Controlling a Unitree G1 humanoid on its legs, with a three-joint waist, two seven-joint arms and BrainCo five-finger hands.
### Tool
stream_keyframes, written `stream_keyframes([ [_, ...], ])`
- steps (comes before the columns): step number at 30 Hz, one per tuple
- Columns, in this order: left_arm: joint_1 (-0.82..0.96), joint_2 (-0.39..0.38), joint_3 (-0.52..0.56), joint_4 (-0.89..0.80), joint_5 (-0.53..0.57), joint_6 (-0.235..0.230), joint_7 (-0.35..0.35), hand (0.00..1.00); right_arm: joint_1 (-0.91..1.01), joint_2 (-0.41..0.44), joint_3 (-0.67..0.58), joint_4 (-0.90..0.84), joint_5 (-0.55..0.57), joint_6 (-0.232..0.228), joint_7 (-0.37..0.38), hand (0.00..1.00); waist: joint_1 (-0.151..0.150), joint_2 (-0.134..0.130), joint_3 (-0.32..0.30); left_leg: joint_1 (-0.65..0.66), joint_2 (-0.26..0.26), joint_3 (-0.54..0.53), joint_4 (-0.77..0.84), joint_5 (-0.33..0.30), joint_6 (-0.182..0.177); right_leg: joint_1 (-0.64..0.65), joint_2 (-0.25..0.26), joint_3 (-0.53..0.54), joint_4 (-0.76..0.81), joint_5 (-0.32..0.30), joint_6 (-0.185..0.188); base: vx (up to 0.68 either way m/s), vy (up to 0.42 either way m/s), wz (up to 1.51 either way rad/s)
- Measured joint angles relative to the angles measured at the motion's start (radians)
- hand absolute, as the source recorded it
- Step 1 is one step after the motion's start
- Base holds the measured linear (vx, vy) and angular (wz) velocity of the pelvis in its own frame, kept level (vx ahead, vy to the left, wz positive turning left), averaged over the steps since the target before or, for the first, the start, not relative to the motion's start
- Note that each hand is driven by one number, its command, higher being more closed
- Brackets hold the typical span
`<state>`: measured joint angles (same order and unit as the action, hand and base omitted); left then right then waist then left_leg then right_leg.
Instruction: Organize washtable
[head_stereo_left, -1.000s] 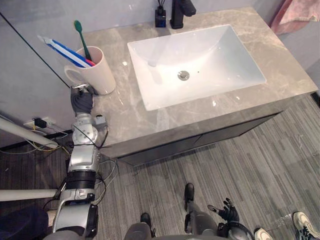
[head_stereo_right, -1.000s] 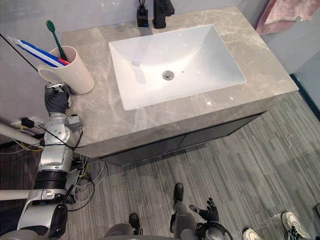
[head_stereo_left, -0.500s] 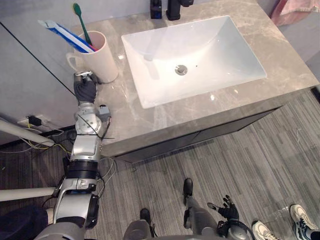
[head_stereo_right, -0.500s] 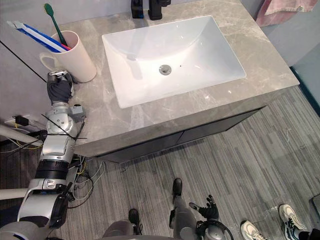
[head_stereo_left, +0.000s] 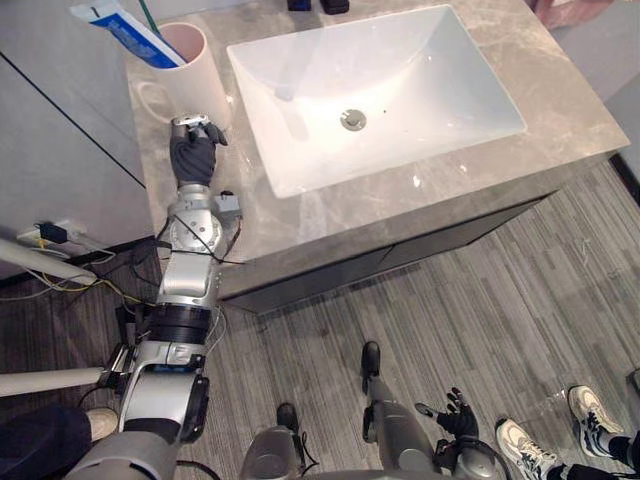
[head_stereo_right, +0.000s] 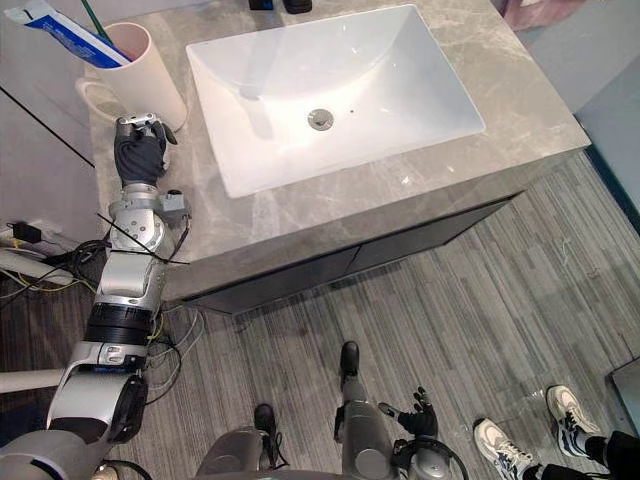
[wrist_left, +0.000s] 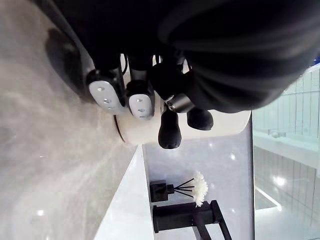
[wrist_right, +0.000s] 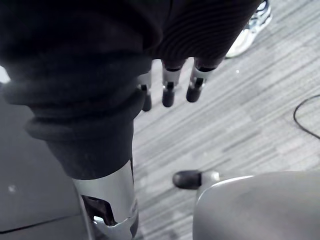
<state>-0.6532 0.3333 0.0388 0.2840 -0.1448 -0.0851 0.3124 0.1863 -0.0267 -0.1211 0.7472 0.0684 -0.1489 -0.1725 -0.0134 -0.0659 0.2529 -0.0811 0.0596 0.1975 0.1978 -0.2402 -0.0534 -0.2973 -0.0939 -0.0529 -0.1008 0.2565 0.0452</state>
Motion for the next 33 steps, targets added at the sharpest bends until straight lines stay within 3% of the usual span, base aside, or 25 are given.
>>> stream_keyframes([
  [13,-0.018,-0.006,-0.008,0.013,-0.008,-0.003,-0.003,1.00,0.004,-0.012,-0.002,0.007,0.000,0.002,0.000,0.00,-0.001,-0.006,0.003,-0.011,0.007,0.001,0.028,-0.016,-0.003,0.001,0.006,-0.002,0.000,0.003,-0.001,0.00,0.005,0.00],
  [22,-0.143,0.003,-0.017,0.121,-0.012,0.001,0.001,1.00,0.065,-0.021,0.020,0.022,-0.001,0.005,-0.001,0.00,-0.025,-0.023,0.017,-0.025,0.008,-0.001,0.047,-0.021,-0.003,-0.004,0.003,-0.002,0.000,0.004,-0.001,-0.01,0.038,0.00],
  [33,-0.367,0.058,-0.059,0.266,-0.014,0.012,0.005,1.00,0.066,-0.023,0.041,0.010,0.002,-0.001,-0.003,0.00,-0.034,-0.031,0.076,-0.094,0.017,0.003,0.120,-0.044,-0.005,-0.045,0.007,0.003,0.000,0.021,-0.016,-0.02,0.032,-0.02],
])
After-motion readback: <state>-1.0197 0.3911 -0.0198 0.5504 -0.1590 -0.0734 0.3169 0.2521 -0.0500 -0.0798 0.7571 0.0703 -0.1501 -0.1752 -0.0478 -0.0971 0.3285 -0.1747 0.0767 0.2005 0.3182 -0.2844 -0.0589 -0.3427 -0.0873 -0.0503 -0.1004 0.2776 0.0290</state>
